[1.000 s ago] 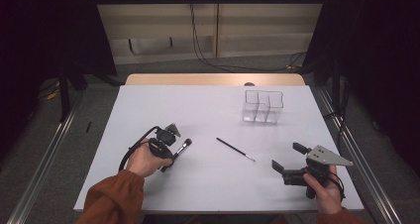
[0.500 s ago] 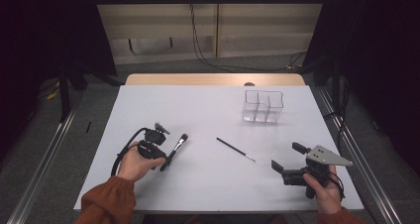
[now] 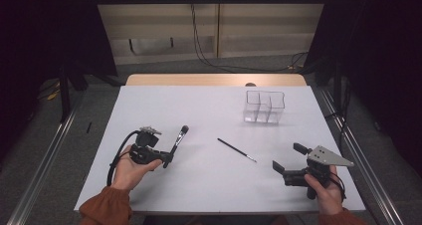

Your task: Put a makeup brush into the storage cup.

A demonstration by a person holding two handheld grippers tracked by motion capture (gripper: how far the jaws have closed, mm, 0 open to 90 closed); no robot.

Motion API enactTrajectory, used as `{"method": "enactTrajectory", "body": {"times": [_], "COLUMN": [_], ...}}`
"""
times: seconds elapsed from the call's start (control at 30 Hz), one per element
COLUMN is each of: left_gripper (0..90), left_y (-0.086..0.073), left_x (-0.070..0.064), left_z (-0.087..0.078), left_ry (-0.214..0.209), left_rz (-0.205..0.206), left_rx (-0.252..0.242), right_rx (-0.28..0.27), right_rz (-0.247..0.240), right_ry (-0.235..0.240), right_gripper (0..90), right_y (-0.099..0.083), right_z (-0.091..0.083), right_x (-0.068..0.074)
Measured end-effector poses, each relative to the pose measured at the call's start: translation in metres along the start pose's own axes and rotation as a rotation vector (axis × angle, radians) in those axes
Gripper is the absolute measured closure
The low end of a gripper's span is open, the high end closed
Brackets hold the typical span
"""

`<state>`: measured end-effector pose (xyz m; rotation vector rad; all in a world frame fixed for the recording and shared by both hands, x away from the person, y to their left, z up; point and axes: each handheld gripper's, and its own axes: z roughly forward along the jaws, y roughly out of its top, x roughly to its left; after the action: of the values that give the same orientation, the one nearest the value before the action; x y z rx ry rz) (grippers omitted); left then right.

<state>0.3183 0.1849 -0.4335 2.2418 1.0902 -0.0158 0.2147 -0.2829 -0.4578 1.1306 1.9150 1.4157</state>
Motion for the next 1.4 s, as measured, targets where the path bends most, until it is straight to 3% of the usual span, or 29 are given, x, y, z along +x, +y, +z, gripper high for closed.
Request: {"method": "enactTrajectory", "body": {"times": [0.33,0.47,0.53,0.6,0.63,0.87,1.07,1.4], "left_gripper": [79.7,79.7,79.7,79.7,79.7,79.7,79.7,79.7], "left_y": [-0.012,-0.014,-0.016,-0.017,-0.018,-0.023,-0.026,-0.029], "left_x": [0.004,0.005,0.008,0.007,0.008,0.005,0.002,-0.006], "left_z": [-0.005,-0.006,-0.008,-0.009,-0.010,-0.013,-0.009,-0.014], "left_ry": [0.042,0.042,0.017,0.055,0.039,0.051,0.044,0.002], "left_rz": [0.004,0.002,-0.013,0.008,0.004,0.054,0.093,0.102], "left_rx": [-0.143,-0.180,-0.222,-0.256,-0.268,-0.403,-0.483,-0.561], "right_rx": [-0.004,-0.005,-0.005,-0.004,-0.005,-0.011,-0.017,-0.046], "right_rz": [0.003,0.003,0.004,0.004,0.004,0.002,0.003,-0.004], "right_ry": [0.010,0.009,0.010,0.009,0.009,0.008,0.015,0.034], "right_gripper": [0.0,0.1,0.1,0.1,0.1,0.2,0.2,0.0], "right_y": [0.000,0.000,0.000,0.000,0.000,0.001,0.001,0.003], "right_z": [0.000,0.000,0.000,0.000,0.000,-0.001,0.000,0.003], "right_x": [0.001,0.001,0.001,0.001,0.001,0.001,0.002,0.005]}}
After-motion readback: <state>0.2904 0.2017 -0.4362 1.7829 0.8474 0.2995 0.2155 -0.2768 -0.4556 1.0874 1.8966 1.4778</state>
